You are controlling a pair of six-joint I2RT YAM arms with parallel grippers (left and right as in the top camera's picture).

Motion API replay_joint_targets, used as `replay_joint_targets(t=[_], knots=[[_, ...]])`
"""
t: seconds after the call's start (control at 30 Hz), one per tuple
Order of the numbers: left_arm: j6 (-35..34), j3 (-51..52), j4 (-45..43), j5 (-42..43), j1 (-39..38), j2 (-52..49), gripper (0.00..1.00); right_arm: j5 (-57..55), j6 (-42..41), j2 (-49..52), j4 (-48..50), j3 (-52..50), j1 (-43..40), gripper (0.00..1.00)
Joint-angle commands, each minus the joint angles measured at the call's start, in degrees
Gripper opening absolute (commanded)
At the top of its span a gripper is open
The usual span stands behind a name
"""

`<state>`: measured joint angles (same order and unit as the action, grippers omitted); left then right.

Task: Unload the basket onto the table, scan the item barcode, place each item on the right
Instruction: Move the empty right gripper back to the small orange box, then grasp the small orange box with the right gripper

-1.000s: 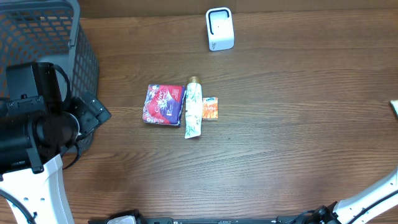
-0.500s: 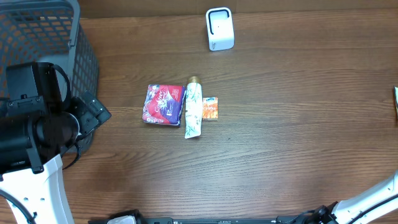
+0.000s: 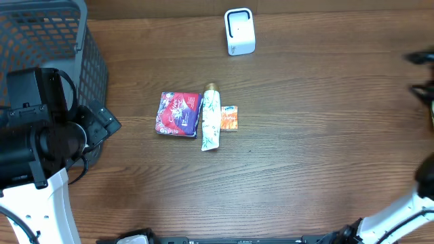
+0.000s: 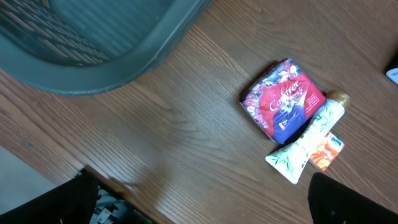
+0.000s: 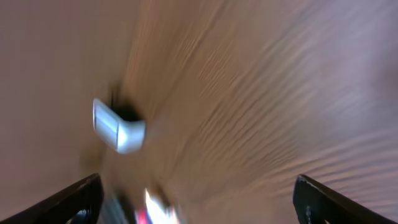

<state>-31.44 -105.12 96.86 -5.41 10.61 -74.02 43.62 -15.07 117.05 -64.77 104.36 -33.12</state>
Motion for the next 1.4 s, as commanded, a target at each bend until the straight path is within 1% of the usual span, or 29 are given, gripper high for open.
replay_joint_targets(t=[0.0, 0.27, 0.3, 0.33, 0.37, 0.4, 0.5, 0.57, 0.67, 0.73, 0.87, 0.93, 0.97, 1.07, 1.13, 1.27, 1.37], knots=[[-0.9, 0.0, -0.1, -0.5, 0.3, -0.2, 1.00, 3.4, 9.4, -1.3, -1.9, -1.6, 8.5, 0.99], [-0.9, 0.0, 0.0, -0.5, 0.3, -0.2, 1.00, -6.4, 8.8, -1.2, 0.3, -6.8, 31.2, 1.00], [-0.9, 0.0, 0.0, -0.5, 0.3, -0.2, 1.00, -9.6, 6.8, -1.2, 1.2, -7.6, 35.0, 1.00], [-0.9, 0.0, -0.1, -0.5, 0.3, -0.2, 1.00, -11.3, 5.1, -1.2, 1.7, -7.9, 36.7, 1.00], [-0.9, 0.0, -0.1, -0.5, 0.3, -0.2, 1.00, -13.7, 2.3, -1.2, 2.8, -8.4, 39.1, 1.00], [-0.9, 0.0, -0.1, -0.5, 0.3, -0.2, 1.00, -17.6, -2.8, -1.2, 5.1, -9.3, 43.1, 1.00], [-0.9, 0.0, 0.0, -0.5, 0.3, -0.2, 1.00, -23.3, -10.0, -1.2, 9.9, -11.3, 49.8, 0.99], [-0.9, 0.0, -0.1, -0.5, 0.3, -0.2, 1.00, -27.5, -13.9, -1.2, 12.1, -12.7, 53.5, 0.94], [-0.9, 0.0, 0.0, -0.5, 0.3, -0.2, 1.00, -32.6, -19.5, -1.2, 13.8, -14.7, 58.0, 0.79], [-0.9, 0.0, 0.0, -0.5, 0.3, -0.2, 1.00, -34.4, -21.3, -1.2, 15.0, -15.8, 60.5, 0.74], [-0.9, 0.0, -0.1, -0.5, 0.3, -0.2, 1.00, -34.6, -21.3, -1.2, 19.4, -17.6, 64.0, 0.65], [-0.9, 0.0, -0.1, -0.5, 0.3, -0.2, 1.00, -34.6, -21.4, -1.2, 21.3, -18.8, 65.2, 0.57], [-0.9, 0.0, 0.0, -0.5, 0.3, -0.2, 1.00, -34.7, -21.4, -1.2, 21.9, -19.2, 65.5, 0.56], [-0.9, 0.0, -0.1, -0.5, 0.3, -0.2, 1.00, -35.5, -21.7, -1.1, 23.3, -21.2, 65.7, 0.54], [-0.9, 0.0, 0.0, -0.5, 0.3, -0.2, 1.00, -38.1, -23.0, -1.1, 24.1, -22.9, 65.7, 0.54], [-0.9, 0.0, -0.1, -0.5, 0.3, -0.2, 1.00, -38.0, -22.9, -1.0, 27.6, -26.0, 65.2, 0.54], [-0.9, 0.0, 0.0, -0.5, 0.3, -0.2, 1.00, -38.1, -23.1, -1.0, 28.8, -27.4, 65.2, 0.52]])
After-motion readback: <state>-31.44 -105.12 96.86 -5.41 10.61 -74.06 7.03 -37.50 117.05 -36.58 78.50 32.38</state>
